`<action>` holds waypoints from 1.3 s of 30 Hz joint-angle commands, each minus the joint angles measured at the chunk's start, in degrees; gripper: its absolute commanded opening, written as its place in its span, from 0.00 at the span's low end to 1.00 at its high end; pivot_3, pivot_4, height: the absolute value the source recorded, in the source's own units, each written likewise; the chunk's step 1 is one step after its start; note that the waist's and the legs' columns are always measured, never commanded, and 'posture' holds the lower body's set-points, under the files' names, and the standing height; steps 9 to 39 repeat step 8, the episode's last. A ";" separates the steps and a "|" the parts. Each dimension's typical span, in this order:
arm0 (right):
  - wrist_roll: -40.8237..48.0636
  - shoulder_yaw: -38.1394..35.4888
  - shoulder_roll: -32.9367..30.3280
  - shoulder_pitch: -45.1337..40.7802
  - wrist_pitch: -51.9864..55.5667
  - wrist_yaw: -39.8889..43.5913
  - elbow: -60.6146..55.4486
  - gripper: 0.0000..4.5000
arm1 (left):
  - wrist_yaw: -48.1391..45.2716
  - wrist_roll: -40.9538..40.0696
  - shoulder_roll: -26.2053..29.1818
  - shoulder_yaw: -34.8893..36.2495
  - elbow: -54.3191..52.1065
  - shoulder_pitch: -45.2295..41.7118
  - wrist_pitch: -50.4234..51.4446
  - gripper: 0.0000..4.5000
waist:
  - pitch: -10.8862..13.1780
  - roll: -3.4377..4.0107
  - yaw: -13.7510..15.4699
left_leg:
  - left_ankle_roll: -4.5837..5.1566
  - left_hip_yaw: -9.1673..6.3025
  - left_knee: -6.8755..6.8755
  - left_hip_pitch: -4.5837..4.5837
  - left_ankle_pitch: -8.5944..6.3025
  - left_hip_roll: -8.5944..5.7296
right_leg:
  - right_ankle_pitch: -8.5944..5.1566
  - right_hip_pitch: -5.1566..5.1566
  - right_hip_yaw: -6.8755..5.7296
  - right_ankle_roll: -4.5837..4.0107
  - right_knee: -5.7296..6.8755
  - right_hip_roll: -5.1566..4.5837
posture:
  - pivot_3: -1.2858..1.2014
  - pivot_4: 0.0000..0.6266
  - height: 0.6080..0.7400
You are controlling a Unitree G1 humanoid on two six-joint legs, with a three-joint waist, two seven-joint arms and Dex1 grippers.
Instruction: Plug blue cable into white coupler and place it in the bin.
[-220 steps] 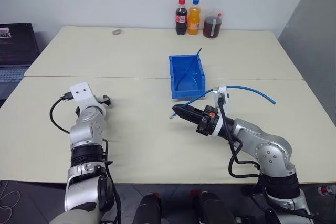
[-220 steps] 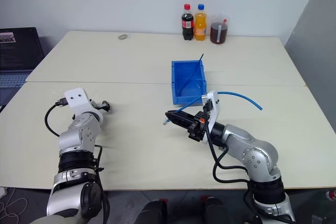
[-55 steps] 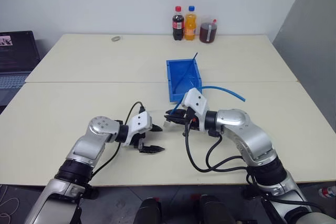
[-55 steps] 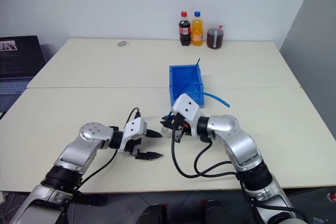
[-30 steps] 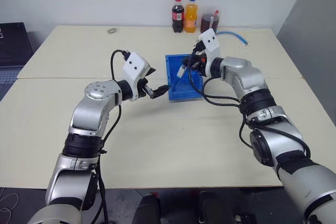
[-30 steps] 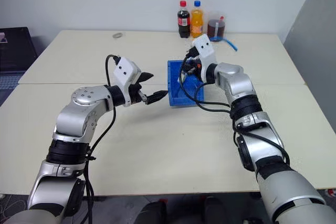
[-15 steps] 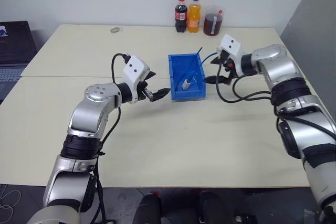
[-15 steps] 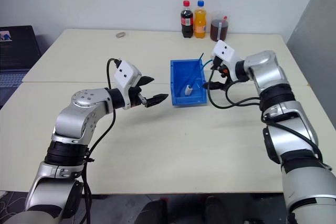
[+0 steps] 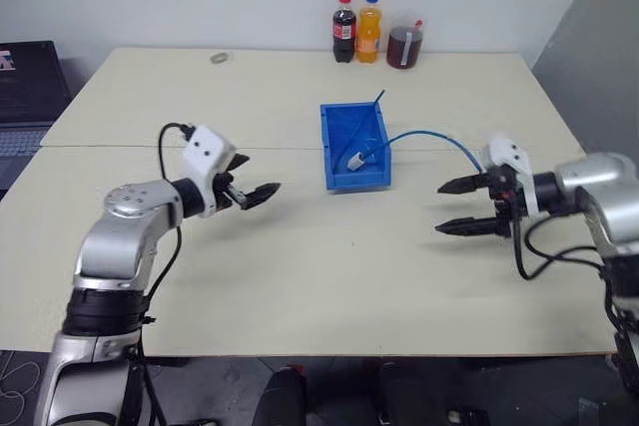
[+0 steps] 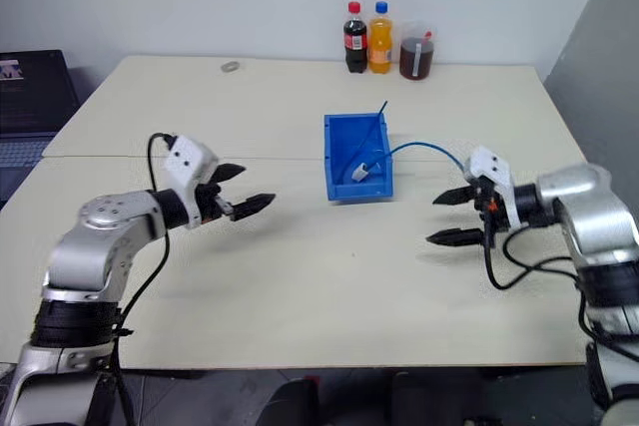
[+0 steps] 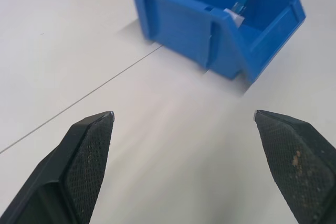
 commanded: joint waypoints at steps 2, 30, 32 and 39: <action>9.07 -14.29 10.05 11.05 7.88 -17.28 -15.66 1.00 | 3.53 -3.10 0.12 7.89 -6.29 7.28 1.69 1.00 | -0.03 -0.09 -0.01 | 0.00 0.00 0.14 0.15 0.00 0.02 | 0.02 0.12 0.04 0.07 0.13 0.03 | 0.52 0.24 1.00; 7.94 -14.29 15.43 17.57 3.74 -27.64 -21.80 1.00 | 5.71 -4.91 -0.92 10.23 -8.90 11.58 1.74 1.00 | 0.04 -0.04 0.09 | -0.01 -0.05 0.25 0.31 0.03 0.04 | -0.06 0.22 0.06 0.50 0.30 0.10 | 0.52 0.24 1.00; 7.94 -14.29 15.43 17.57 3.74 -27.64 -21.80 1.00 | 5.71 -4.91 -0.92 10.23 -8.90 11.58 1.74 1.00 | 0.04 -0.04 0.09 | -0.01 -0.05 0.25 0.31 0.03 0.04 | -0.06 0.22 0.06 0.50 0.30 0.10 | 0.52 0.24 1.00; 7.94 -14.29 15.43 17.57 3.74 -27.64 -21.80 1.00 | 5.71 -4.91 -0.92 10.23 -8.90 11.58 1.74 1.00 | 0.04 -0.04 0.09 | -0.01 -0.05 0.25 0.31 0.03 0.04 | -0.06 0.22 0.06 0.50 0.30 0.10 | 0.52 0.24 1.00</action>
